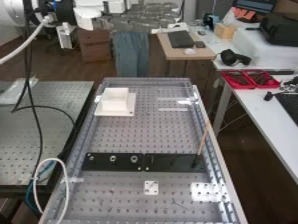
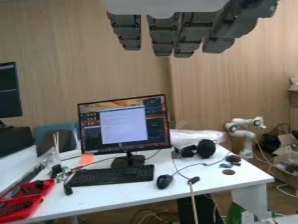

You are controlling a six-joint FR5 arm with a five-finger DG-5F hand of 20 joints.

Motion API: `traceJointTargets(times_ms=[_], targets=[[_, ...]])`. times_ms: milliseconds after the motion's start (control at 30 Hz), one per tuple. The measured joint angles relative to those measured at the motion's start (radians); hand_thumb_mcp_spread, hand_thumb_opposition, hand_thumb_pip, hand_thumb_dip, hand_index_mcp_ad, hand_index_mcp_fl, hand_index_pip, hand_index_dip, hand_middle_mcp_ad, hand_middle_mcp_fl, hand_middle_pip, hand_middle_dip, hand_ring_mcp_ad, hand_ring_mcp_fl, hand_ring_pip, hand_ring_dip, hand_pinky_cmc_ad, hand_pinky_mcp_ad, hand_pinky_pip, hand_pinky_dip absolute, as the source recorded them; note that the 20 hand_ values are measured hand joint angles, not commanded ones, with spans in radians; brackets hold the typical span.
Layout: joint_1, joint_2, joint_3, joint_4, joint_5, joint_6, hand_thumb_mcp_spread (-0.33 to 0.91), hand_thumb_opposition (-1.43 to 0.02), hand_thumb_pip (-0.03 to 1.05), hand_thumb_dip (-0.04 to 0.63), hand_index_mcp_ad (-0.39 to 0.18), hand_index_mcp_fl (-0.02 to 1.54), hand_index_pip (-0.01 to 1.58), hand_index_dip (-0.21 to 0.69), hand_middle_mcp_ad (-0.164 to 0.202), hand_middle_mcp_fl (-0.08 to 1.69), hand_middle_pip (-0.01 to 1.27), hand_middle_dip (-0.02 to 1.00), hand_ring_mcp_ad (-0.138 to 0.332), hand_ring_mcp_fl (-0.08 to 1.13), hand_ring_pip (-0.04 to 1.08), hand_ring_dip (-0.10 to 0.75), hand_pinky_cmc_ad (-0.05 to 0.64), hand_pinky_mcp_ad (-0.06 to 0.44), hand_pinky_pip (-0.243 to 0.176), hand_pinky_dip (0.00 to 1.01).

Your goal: Grab the bearing and place it in the white container

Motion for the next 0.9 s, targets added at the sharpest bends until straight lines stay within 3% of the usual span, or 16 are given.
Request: traceJointTargets(times_ms=[133, 167, 200, 267, 333, 467, 600, 733, 900], targets=[[-0.002, 0.0, -0.048, 0.052, 0.033, -0.002, 0.02, 0.01, 0.01, 0.0, -0.038, -0.01, 0.01, 0.016, 0.075, -0.01, 0.01, 0.03, 0.037, 0.01, 0.01, 0.019, 0.044, 0.04, -0.01, 0.02], [-0.002, 0.0, -0.065, 0.073, 0.046, -0.004, 0.05, -0.04, 0.05, 0.014, -0.04, -0.01, 0.01, 0.016, 0.075, -0.01, 0.01, 0.02, 0.035, 0.01, 0.01, 0.019, 0.044, 0.04, -0.01, 0.02], [-0.003, -0.001, -0.081, 0.094, 0.06, -0.006, 0.13, -0.16, 0.17, 0.035, -0.04, -0.01, 0.01, 0.016, 0.075, -0.01, 0.02, 0.02, 0.035, 0.01, 0.01, 0.019, 0.051, 0.051, -0.01, 0.02], [-0.003, -0.002, -0.106, 0.128, 0.081, -0.008, 0.23, -0.29, 0.27, 0.052, -0.047, 0.0, 0.02, 0.016, 0.073, 0.0, 0.06, 0.03, 0.035, 0.01, 0.03, 0.021, 0.079, 0.087, -0.026, 0.04], [-0.003, -0.005, -0.13, 0.16, 0.108, -0.013, 0.24, -0.42, 0.29, 0.047, -0.077, -0.01, 0.04, 0.016, 0.073, 0.0, 0.07, 0.05, 0.045, 0.01, 0.02, 0.016, 0.148, 0.133, -0.035, 0.05], [-0.006, -0.026, -0.169, 0.206, 0.166, -0.015, 0.31, -0.61, 0.37, 0.082, -0.082, 0.03, 0.07, 0.016, 0.072, -0.01, 0.09, 0.08, 0.073, 0.01, 0.05, 0.019, 0.25, 0.201, -0.058, 0.09], [-0.013, -0.055, -0.205, 0.249, 0.201, 0.0, 0.32, -0.66, 0.39, 0.112, -0.091, 0.04, 0.09, 0.056, 0.075, 0.0, 0.1, 0.09, 0.087, 0.01, 0.06, 0.017, 0.3, 0.244, -0.075, 0.1], [-0.019, -0.08, -0.229, 0.281, 0.226, 0.008, 0.33, -0.69, 0.42, 0.126, -0.096, 0.07, 0.18, 0.089, 0.072, -0.01, 0.1, 0.1, 0.108, 0.01, 0.06, 0.017, 0.349, 0.246, -0.091, 0.11], [-0.03, -0.114, -0.247, 0.308, 0.249, 0.032, 0.34, -0.73, 0.49, 0.159, -0.106, 0.07, 0.48, 0.11, 0.075, -0.01, 0.1, 0.11, 0.106, 0.01, 0.06, 0.017, 0.349, 0.25, -0.091, 0.12]])
